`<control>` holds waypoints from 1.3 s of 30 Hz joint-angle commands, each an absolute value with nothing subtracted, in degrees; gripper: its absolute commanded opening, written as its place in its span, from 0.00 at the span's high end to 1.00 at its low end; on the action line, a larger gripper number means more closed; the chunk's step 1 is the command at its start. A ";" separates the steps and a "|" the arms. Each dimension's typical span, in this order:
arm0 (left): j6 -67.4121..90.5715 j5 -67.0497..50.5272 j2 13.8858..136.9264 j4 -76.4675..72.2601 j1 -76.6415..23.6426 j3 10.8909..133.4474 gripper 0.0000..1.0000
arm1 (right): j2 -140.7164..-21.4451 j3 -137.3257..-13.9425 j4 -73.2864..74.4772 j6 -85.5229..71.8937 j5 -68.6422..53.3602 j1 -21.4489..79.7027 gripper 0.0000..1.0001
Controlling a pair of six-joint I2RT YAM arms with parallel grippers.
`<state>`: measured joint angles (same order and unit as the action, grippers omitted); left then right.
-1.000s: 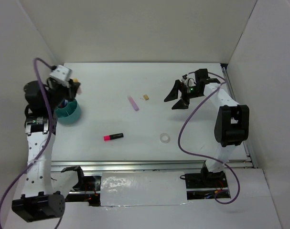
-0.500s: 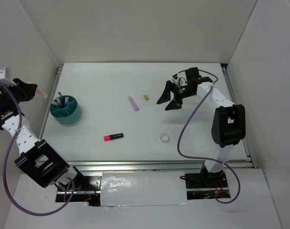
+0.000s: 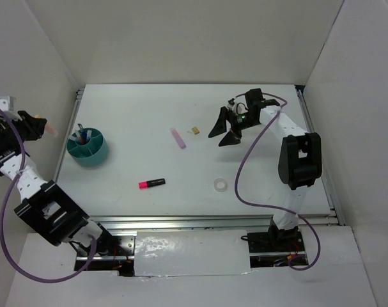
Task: Sort the stationery into containers
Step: Place the stationery in the storage box.
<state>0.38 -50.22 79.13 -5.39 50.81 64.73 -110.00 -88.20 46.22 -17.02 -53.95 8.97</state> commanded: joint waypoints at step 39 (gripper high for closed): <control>-4.48 -44.12 88.59 -5.45 44.30 61.26 0.67 | -108.64 -92.81 48.52 -16.26 -54.58 11.69 0.13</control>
